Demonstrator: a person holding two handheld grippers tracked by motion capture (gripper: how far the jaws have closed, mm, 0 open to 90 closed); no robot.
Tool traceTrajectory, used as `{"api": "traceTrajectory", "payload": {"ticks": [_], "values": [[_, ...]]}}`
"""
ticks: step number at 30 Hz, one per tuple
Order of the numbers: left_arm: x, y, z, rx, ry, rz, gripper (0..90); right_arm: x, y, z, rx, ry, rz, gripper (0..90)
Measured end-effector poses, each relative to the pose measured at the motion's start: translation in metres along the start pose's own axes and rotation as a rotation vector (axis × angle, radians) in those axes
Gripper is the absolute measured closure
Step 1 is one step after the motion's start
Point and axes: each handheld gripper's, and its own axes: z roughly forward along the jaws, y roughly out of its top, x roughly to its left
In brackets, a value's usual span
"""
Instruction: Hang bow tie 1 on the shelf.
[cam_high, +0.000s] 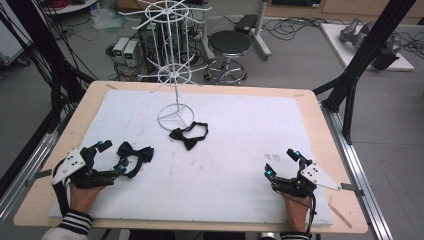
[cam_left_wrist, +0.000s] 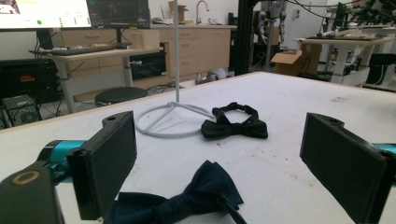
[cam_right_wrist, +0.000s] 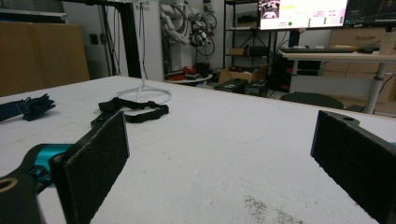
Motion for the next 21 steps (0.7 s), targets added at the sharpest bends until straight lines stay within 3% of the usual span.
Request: {"api": "traceTrajectory", "payload": {"ticks": [17,21], "values": [[0.041,0.045,0.007,0.048,-0.129,0.037,11.4,0.0,0.0,0.0,0.001,0.001,-0.007,3.6],[0.047,0.05,0.007,0.069,-0.13,0.063,11.4,0.0,0.0,0.0,0.003,0.001,-0.002,3.6]]}}
